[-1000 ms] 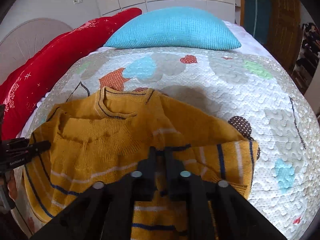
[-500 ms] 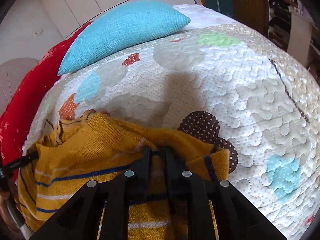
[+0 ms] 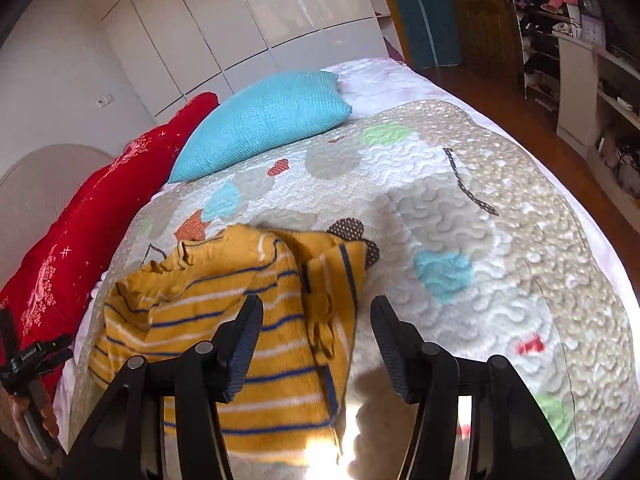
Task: Fold small clothes
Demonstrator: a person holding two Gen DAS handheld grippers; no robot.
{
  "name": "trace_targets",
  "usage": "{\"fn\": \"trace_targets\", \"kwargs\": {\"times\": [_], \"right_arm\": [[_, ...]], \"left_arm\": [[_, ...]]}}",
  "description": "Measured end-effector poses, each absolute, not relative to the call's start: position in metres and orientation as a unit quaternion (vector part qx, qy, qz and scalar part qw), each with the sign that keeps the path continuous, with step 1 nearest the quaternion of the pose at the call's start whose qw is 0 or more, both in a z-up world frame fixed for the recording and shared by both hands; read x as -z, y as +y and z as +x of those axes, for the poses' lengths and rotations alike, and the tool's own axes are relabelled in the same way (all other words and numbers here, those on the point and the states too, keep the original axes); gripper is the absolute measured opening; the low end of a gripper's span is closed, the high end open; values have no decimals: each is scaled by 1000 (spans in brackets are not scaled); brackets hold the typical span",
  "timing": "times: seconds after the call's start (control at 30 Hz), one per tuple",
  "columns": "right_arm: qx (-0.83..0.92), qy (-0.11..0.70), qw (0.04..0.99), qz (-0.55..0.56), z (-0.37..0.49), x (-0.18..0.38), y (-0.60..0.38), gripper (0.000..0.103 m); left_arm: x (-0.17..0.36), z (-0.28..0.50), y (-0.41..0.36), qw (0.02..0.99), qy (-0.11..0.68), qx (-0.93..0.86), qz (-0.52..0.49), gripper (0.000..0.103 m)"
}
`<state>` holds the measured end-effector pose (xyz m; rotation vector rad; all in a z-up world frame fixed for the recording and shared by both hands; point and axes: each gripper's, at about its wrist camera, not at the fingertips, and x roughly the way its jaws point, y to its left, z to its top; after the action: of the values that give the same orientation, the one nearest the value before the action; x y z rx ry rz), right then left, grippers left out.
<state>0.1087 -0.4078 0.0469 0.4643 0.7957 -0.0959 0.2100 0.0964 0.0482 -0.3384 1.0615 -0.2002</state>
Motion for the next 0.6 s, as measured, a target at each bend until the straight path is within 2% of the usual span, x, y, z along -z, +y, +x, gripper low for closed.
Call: {"fn": "trace_targets", "kwargs": {"times": [0.23,0.4,0.47,0.5,0.53,0.6], "right_arm": [[16,400,870,288,45,-17,-398,64],[-9,427,847,316,59,12,-379,63],[-3,430,844,320,74,20,-377,52],[7,431,844,319,82,22,-379,45],[19,432,843,320,90,25,-383,43],[35,430,838,334,102,34,-395,42]], "left_arm": [[-3,173,89,801,538,144,-219,84],[3,181,52,806,540,156,-185,85],[0,194,40,815,543,142,-143,76],[-2,200,38,821,542,128,-125,56],[-1,209,41,822,544,117,-120,44],[1,221,51,817,547,111,-144,43]]}}
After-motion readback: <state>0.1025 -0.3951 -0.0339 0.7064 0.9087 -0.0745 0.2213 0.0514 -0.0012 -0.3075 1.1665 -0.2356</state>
